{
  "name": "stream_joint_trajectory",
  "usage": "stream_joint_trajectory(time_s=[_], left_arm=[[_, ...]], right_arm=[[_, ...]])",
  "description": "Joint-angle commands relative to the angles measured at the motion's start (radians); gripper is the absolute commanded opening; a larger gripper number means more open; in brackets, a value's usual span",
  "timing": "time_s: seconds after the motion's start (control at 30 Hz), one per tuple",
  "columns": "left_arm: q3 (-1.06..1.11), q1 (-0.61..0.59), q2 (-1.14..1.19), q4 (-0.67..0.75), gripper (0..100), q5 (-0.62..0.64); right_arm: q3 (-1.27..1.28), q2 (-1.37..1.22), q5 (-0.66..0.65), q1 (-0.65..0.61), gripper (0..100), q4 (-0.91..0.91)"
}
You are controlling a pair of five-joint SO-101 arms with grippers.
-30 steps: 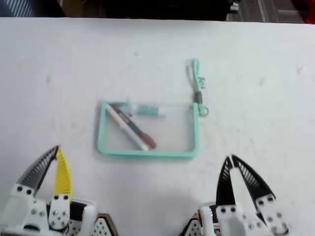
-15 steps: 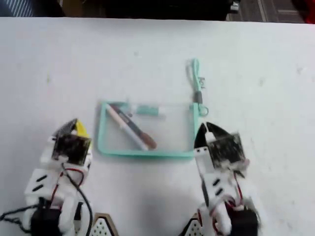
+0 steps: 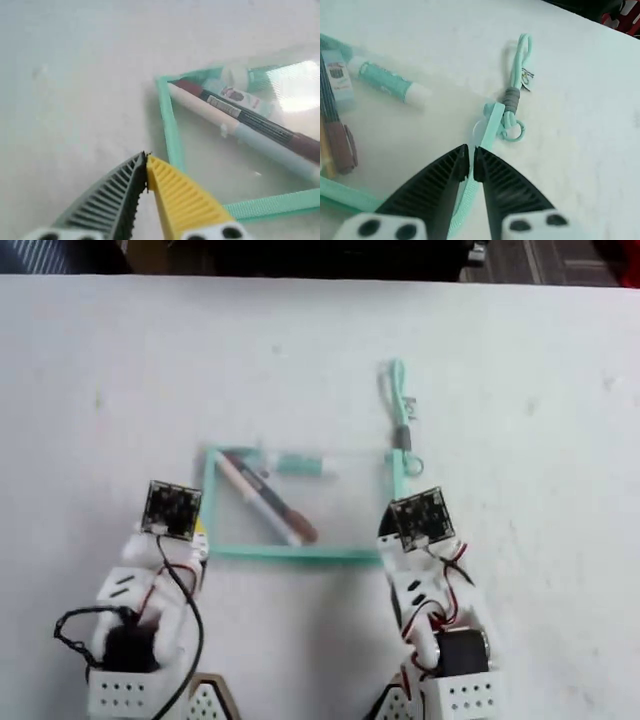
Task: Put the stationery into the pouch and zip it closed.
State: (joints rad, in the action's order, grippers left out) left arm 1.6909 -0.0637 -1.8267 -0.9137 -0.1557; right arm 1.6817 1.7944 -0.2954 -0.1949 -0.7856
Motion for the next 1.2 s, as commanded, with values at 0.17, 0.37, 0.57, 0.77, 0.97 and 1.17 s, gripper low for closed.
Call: stream_joint_trajectory(time_s=[0.17,0.37,0.57,0.77,0.97,1.17], left_arm=[[0.002,-0.005,-0.001,-0.193,2,0.012],[0.002,-0.002,-0.001,-0.353,2,0.017],[0.002,-0.005,-0.001,-0.374,2,0.018],[0.002,-0.004,-0.001,-0.374,2,0.015],[0.002,-0.004,-0.001,-0.374,2,0.015],[0.002,-0.004,-0.001,-0.374,2,0.015]], right_arm=[[0.009,0.004,0.006,-0.012,2.1,-0.308],[0.009,0.004,0.002,-0.007,2.0,-0.483],[0.009,0.004,0.002,-0.010,2.0,-0.483],[0.009,0.004,0.002,-0.010,2.0,-0.483],[0.009,0.004,0.000,-0.010,2.0,-0.483],[0.009,0.004,0.000,-0.010,2.0,-0.483]])
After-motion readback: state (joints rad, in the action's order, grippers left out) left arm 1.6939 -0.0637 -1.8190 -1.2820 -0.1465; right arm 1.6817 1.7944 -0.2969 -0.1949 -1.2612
